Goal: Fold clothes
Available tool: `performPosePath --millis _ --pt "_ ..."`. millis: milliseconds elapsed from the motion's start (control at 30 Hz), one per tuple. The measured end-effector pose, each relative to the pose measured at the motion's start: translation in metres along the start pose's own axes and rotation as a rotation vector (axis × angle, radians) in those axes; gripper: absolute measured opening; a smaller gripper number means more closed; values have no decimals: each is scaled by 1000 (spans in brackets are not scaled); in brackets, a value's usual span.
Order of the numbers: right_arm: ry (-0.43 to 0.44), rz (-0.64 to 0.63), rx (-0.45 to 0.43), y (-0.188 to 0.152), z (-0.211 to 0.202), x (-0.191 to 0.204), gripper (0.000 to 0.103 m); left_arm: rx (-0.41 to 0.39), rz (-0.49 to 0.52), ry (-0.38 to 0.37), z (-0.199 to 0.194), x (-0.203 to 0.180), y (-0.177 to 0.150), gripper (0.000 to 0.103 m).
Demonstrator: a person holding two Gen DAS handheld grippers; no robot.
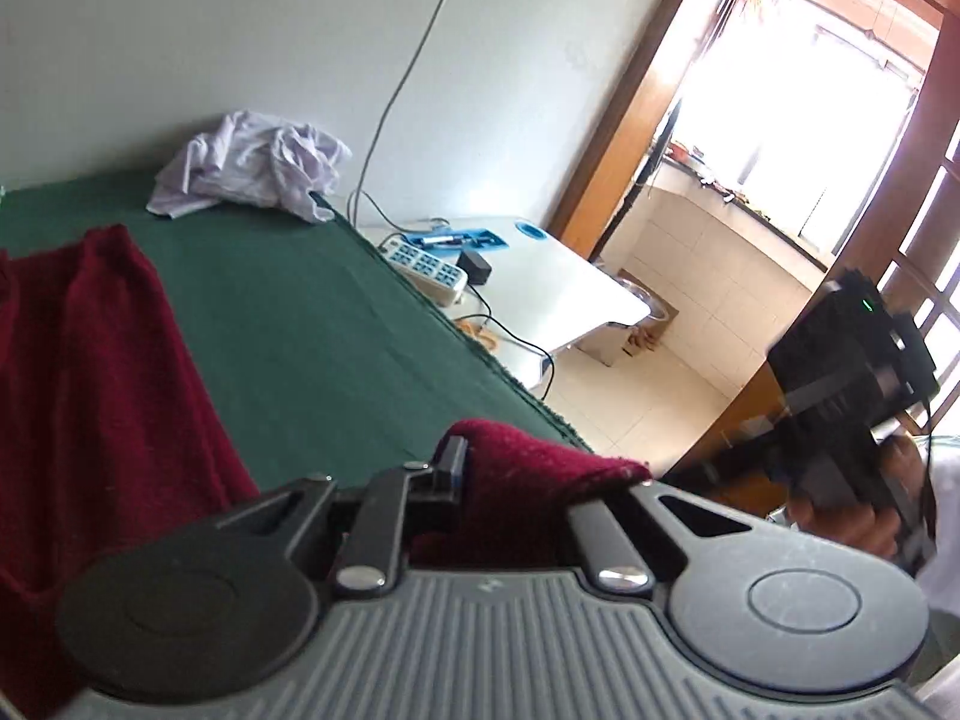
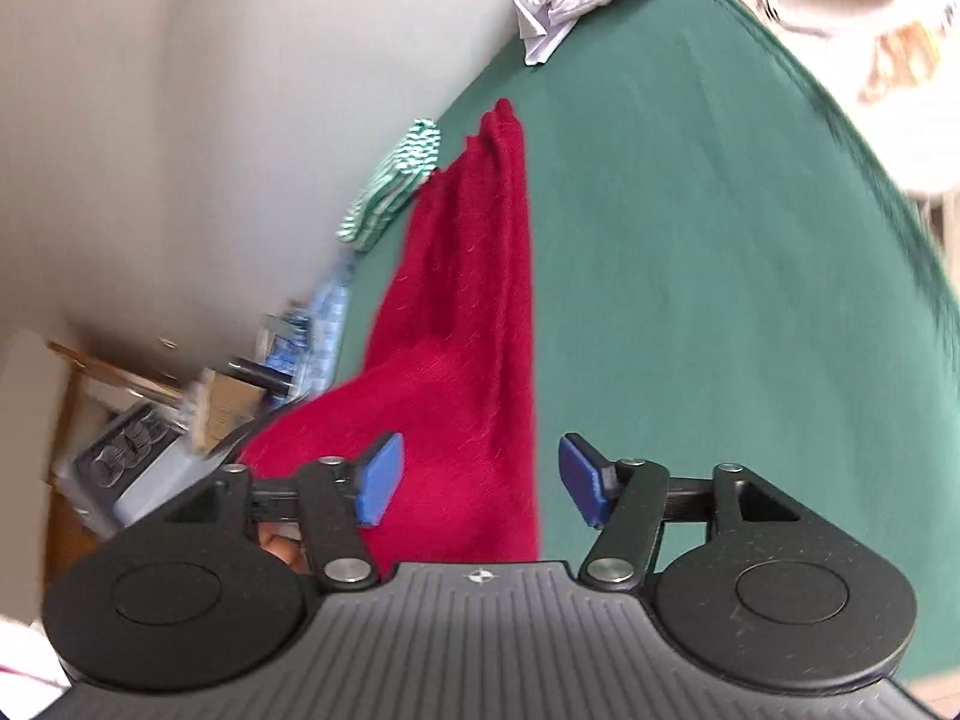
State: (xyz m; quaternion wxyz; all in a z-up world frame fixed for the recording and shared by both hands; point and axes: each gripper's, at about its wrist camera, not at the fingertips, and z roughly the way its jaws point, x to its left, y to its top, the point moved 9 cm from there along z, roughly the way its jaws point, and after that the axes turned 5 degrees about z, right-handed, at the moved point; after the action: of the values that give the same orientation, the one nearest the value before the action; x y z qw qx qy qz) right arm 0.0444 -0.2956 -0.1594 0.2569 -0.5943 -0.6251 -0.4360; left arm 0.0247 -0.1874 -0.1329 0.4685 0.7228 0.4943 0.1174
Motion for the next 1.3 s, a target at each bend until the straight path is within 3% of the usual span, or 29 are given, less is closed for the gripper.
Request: performPosePath --millis 67,133,233,300,367,400,433,467,500,567,667,733,867,1033,1100,1167,1300 --pt "22 -28 19 -16 -4 2 66 14 19 29 7 -1 11 1" --pt "-41 -119 -18 -24 -6 8 67 31 41 46 12 -6 20 1" --pt "-159 -414 -158 -26 -6 36 72 46 85 51 13 -21 28 2" --pt "-240 -539 -242 -19 0 44 72 44 123 47 14 -31 32 3" --pt "-319 -606 -294 -9 8 39 58 43 147 48 12 -40 34 11" --pt "-348 -585 -319 0 8 33 22 46 155 56 9 -42 32 18" --pt "-375 -553 -347 10 5 26 8 47 166 68 5 -43 29 21" --pt "-402 -521 -375 20 2 19 8 47 181 84 0 -42 25 33" --pt "-406 -476 -428 32 -8 15 7 50 195 104 -7 -40 18 52" --pt "-361 -379 -539 58 -38 13 7 69 239 175 -25 -29 -6 66" --pt "-302 -270 -660 88 -73 9 7 166 275 315 -54 -2 -56 65" --pt "-281 -221 -705 99 -89 4 7 227 236 387 -74 18 -88 64" --pt "-280 -213 -699 103 -93 -1 8 329 140 489 -95 46 -139 64" --pt "-300 -340 -633 82 -68 29 8 415 201 564 -90 54 -168 62" --pt "-283 -378 -628 77 -67 42 8 437 222 590 -90 59 -173 51" --pt "-249 -380 -627 78 -67 51 9 439 199 607 -96 70 -170 23" --pt "-199 -385 -622 75 -68 66 9 444 211 660 -124 83 -171 17"
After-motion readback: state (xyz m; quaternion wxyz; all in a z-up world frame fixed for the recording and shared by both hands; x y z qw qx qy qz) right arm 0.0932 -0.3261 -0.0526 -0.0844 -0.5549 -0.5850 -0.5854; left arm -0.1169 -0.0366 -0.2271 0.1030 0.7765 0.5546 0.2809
